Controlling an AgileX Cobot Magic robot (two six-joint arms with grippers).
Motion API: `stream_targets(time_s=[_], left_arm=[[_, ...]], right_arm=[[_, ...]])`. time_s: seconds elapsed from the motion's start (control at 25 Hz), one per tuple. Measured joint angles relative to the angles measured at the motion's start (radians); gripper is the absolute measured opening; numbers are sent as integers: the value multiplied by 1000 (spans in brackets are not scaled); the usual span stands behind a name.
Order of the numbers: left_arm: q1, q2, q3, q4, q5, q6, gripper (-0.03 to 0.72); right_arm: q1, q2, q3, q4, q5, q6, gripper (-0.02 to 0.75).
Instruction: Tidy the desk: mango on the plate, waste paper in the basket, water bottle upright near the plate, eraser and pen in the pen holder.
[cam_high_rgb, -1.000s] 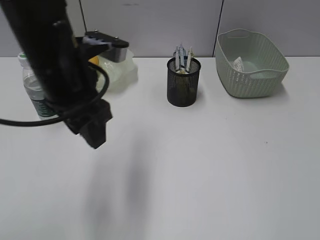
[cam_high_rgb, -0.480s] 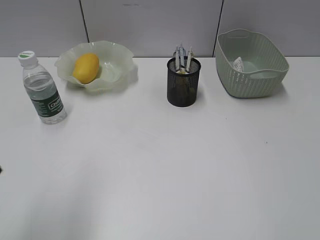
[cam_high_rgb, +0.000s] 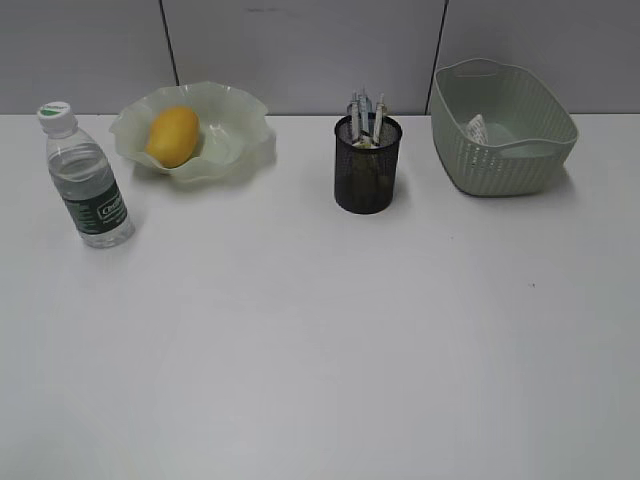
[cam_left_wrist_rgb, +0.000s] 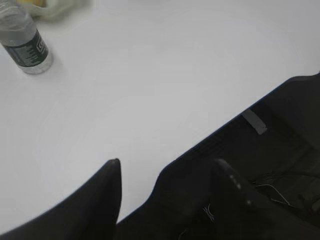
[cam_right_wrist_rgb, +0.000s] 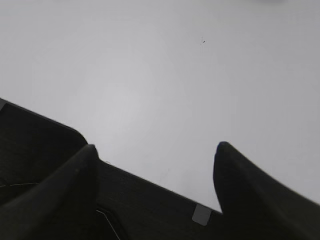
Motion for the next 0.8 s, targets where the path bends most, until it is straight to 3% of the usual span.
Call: stream_targets(time_s=[0.4, 0.8], left_arm=[[0, -115, 140, 25, 27, -4, 433], [0, -115, 188, 44, -111, -4, 433]], right_arm=[[0, 0, 0, 0, 0, 0, 559], [0, 0, 0, 0, 0, 0, 559]])
